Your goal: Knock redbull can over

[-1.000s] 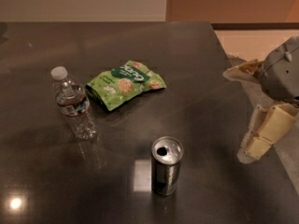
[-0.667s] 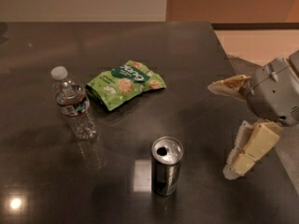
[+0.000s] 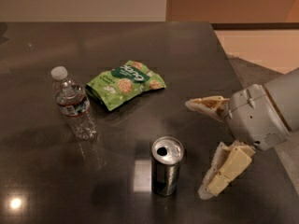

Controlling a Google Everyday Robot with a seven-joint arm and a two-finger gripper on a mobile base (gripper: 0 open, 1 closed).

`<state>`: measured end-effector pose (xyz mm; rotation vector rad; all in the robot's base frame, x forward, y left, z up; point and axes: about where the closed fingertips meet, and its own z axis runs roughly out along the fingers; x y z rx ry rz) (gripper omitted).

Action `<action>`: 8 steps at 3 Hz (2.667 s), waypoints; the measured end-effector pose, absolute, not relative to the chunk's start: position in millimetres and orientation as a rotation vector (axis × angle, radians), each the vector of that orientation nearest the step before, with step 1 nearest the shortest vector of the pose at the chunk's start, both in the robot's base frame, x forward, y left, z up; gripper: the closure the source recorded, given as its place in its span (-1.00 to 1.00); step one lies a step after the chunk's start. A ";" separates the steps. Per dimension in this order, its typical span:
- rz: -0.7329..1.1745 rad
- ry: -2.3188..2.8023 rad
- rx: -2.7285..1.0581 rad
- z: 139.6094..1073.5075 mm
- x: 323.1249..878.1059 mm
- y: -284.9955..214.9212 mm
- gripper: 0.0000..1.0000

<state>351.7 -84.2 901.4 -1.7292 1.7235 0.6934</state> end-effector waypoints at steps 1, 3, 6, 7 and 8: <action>0.765 1.665 -1.689 899.9 345.1 -67.4 -1.00; 0.853 1.585 -1.653 901.0 338.1 -43.1 -1.00; 0.912 1.558 -1.667 906.0 344.4 -30.8 0.27; 0.844 1.616 -1.731 921.3 353.2 -35.8 0.74; 0.719 1.728 -1.841 937.5 363.4 -41.8 1.00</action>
Offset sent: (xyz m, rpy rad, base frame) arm -0.0127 0.0428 -0.0011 0.2091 0.0222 0.0446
